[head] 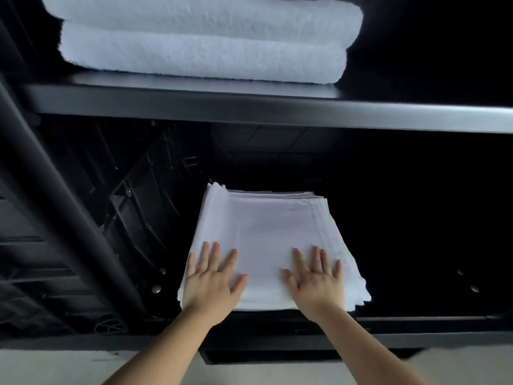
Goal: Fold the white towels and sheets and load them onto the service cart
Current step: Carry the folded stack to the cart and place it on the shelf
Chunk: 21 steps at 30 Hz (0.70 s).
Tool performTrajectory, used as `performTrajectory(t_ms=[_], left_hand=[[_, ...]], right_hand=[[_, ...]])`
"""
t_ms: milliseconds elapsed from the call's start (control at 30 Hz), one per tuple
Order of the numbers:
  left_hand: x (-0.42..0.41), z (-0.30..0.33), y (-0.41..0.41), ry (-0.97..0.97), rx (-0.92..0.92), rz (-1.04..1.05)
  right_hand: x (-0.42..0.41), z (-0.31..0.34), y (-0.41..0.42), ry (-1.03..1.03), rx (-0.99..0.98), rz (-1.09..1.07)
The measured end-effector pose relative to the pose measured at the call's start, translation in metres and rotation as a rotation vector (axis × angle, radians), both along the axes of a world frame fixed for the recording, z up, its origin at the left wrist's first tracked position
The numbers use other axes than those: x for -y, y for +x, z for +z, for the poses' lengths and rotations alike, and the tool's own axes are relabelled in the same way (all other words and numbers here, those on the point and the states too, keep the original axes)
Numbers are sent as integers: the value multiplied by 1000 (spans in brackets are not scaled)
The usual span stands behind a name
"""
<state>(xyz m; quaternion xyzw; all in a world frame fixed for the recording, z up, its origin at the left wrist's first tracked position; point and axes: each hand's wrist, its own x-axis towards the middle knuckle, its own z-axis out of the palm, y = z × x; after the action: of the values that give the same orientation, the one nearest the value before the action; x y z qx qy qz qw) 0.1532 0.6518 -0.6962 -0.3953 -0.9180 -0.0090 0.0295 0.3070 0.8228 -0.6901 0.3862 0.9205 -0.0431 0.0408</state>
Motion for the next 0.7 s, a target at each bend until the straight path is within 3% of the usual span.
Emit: performTrajectory(t_ms=[200, 400, 567, 700], left_hand=[[14, -3, 24, 105, 58, 150], [12, 0, 16, 79, 124, 130], [14, 7, 18, -25, 160, 116], [22, 35, 32, -213, 259, 136]], right_hand=[[0, -7, 33, 11, -91, -132], [-2, -8, 32, -13, -127, -125], [-6, 3, 34, -112, -49, -95], [-3, 30, 46, -288, 135, -56]])
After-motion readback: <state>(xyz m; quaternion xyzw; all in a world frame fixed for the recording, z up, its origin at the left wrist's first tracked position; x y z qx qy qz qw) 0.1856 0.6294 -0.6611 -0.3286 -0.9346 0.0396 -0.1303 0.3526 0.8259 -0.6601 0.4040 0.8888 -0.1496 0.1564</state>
